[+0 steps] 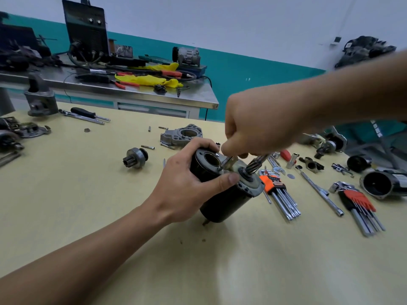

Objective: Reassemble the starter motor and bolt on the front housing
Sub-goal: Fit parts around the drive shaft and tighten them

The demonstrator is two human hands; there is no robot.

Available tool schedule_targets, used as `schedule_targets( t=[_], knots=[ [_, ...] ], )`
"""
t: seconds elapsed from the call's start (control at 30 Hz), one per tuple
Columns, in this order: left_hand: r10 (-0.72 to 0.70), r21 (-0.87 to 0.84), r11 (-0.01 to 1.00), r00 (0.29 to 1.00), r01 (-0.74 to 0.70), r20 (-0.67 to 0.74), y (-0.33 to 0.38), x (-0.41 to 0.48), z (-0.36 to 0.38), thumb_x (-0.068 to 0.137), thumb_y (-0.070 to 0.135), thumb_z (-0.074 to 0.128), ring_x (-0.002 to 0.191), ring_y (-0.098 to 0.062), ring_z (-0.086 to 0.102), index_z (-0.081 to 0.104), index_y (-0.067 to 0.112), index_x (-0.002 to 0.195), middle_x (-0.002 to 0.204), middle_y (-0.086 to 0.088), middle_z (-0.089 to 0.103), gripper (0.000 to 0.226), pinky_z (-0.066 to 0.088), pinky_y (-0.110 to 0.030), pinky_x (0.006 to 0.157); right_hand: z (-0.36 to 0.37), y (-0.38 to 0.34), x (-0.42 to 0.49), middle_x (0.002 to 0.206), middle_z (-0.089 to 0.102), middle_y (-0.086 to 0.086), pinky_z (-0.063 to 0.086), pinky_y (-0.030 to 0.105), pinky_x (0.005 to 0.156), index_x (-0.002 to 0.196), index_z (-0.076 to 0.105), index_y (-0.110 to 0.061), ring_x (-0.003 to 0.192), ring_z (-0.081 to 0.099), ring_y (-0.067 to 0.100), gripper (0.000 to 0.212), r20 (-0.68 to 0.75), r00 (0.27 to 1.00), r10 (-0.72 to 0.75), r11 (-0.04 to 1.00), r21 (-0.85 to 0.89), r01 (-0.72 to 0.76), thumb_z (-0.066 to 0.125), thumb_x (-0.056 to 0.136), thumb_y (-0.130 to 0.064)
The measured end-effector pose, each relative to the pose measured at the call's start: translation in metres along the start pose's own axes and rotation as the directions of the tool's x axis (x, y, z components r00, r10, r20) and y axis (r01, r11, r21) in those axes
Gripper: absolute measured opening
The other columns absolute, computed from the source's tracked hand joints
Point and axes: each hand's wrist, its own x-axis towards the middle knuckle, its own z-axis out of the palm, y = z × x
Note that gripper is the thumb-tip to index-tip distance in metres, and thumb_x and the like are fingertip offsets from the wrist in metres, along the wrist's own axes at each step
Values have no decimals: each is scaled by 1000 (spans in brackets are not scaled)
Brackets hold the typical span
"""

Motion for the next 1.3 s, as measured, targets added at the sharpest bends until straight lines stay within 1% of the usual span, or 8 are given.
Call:
schedule_targets(
  t=[0.07,0.13,0.23,0.37,0.6,0.8,1.0,1.3],
  knots=[
    [11,21,1000,1000,-11,17,1,1,1,70,48,84,97,-24,71,59,25,110,102,0,70,52,60,-45,83,0,-3,-3,45,58,-5,34,18,38,58,64,-16,38,44,11,39,131,969,209,950,206,-233,65,90,-40],
    [23,37,999,1000,-24,13,2,2,0,70,50,83,94,-22,70,59,26,108,98,3,68,51,60,-42,80,2,2,-14,59,68,-8,48,22,47,72,70,-21,51,57,8,40,150,977,150,983,84,-164,60,88,-56],
    [29,57,998,999,-30,24,4,3,2,70,52,82,89,-19,69,58,29,106,95,4,68,50,59,-37,77,9,13,-34,81,60,-12,50,30,56,98,63,-25,64,53,8,45,-22,968,-251,912,-341,229,41,88,-63],
    [19,70,997,999,-23,51,6,3,5,70,50,83,95,-23,69,59,25,109,100,-1,69,53,58,-48,82,11,28,-35,69,55,4,30,28,43,82,62,-10,48,34,20,22,9,723,-691,539,-660,523,56,96,-27],
    [51,67,997,998,-50,-23,6,2,6,68,47,84,90,-24,69,61,20,105,96,-1,69,52,57,-47,81,14,12,-22,47,54,0,44,28,40,57,63,-16,41,49,16,39,-124,973,-195,980,-64,188,57,93,-30],
    [69,111,992,998,-68,-12,8,3,9,66,47,85,87,-24,69,62,19,104,93,-1,69,53,57,-46,80,17,9,-25,55,68,-5,39,19,47,73,73,-16,54,54,13,27,62,964,257,902,343,-263,64,89,-35],
    [81,209,973,991,-102,106,15,5,6,66,48,85,88,-18,69,62,25,103,92,6,69,49,58,-34,77,30,17,-47,66,61,-7,47,25,53,76,62,-23,60,56,9,20,-330,930,-162,985,5,173,67,80,-42],
    [70,265,958,986,-109,150,20,0,2,65,45,89,77,-12,65,61,27,98,85,12,66,46,57,-35,72,74,42,-59,68,56,12,48,45,45,82,67,-4,50,48,35,25,-277,818,-503,827,-428,364,53,97,-19]
  ],
)
